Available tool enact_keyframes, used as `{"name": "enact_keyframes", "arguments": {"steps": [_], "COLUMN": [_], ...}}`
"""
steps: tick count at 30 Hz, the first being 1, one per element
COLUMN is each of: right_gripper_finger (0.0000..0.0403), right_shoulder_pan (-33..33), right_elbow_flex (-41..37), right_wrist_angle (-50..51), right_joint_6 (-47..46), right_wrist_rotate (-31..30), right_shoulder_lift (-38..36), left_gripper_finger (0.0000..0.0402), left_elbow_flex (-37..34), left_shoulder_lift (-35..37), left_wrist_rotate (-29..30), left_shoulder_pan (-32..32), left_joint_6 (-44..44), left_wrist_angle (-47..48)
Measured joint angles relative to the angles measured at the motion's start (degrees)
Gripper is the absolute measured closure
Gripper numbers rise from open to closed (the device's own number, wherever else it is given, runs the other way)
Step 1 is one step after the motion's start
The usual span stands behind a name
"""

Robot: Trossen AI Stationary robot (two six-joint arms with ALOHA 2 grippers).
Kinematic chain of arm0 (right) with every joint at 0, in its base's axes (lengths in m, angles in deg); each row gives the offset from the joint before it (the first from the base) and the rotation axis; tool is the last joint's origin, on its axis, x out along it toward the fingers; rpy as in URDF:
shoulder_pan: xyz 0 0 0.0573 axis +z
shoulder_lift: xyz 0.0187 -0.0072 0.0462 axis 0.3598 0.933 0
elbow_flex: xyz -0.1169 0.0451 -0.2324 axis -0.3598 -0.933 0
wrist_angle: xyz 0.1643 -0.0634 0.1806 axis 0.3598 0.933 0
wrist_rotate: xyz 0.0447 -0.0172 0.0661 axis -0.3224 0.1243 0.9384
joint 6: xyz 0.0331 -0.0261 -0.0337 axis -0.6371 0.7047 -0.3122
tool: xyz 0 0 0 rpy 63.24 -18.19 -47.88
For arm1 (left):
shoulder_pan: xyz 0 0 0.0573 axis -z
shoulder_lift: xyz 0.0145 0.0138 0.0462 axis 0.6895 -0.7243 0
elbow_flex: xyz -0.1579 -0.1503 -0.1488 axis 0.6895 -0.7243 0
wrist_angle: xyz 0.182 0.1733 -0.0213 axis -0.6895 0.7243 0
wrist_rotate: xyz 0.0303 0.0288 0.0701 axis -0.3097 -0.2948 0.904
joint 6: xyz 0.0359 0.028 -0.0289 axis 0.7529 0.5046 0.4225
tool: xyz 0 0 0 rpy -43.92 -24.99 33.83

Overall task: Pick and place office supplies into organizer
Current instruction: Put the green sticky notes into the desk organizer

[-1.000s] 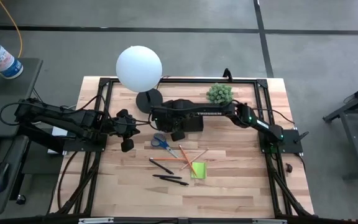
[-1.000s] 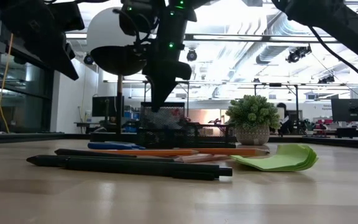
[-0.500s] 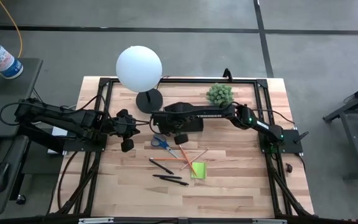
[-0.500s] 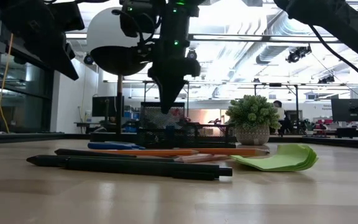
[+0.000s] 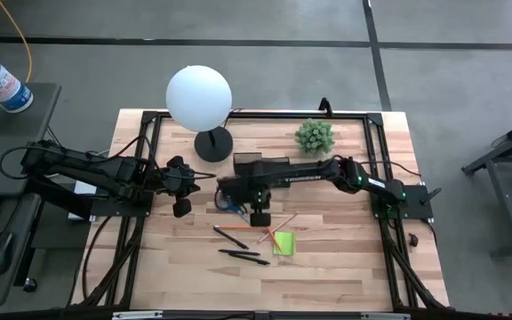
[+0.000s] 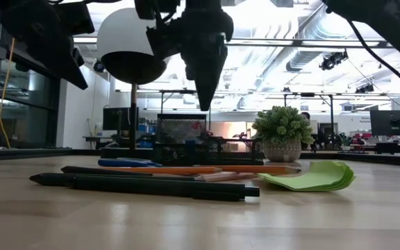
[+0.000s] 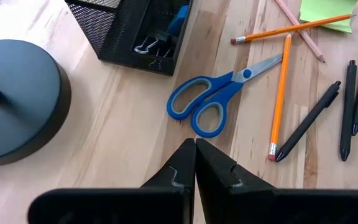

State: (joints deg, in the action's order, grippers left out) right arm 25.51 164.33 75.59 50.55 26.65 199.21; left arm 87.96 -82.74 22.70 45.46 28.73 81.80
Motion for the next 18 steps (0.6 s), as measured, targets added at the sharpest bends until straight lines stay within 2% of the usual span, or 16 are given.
{"name": "enact_keyframes", "arguments": {"steps": [12,18], "right_gripper_finger": [0.0402,0.0402], "right_shoulder_pan": [8.7,12.1], "right_elbow_flex": [-2.4,-2.4], "right_wrist_angle": [2.5,2.6], "right_joint_6": [-16.0,-25.4], "right_wrist_rotate": [-5.9,-14.0], "right_shoulder_lift": [-0.5,-3.0], "left_gripper_finger": [0.0401,0.0401], "left_elbow_flex": [0.0,0.0], "left_shoulder_lift": [0.0,0.0], "left_wrist_rotate": [-2.9,-2.9], "left_shoulder_pan": [0.0,0.0], "left_joint_6": [2.6,4.1], "left_wrist_angle": [-0.2,-0.6]}}
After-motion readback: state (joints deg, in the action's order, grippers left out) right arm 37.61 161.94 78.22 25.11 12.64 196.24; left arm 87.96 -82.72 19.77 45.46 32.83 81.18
